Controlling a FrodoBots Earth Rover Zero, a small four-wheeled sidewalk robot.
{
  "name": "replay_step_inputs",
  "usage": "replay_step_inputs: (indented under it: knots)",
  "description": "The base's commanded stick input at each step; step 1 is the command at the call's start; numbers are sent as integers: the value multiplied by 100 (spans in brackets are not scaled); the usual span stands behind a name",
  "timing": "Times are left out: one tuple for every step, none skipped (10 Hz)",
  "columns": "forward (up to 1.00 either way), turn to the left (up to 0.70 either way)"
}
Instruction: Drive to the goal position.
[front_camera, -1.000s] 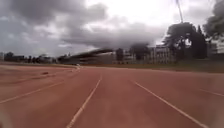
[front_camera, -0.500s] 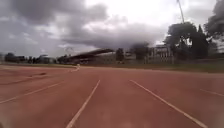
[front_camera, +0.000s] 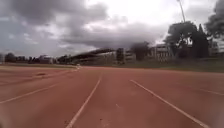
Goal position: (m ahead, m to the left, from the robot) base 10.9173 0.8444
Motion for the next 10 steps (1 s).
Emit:
replay_step_inputs:
  knots:
    - [45, 0]
    - [45, 0]
    - [45, 0]
    - [45, 0]
    - [45, 0]
    - [45, 0]
    - [45, 0]
    - [45, 27]
    - [45, 27]
    - [45, 27]
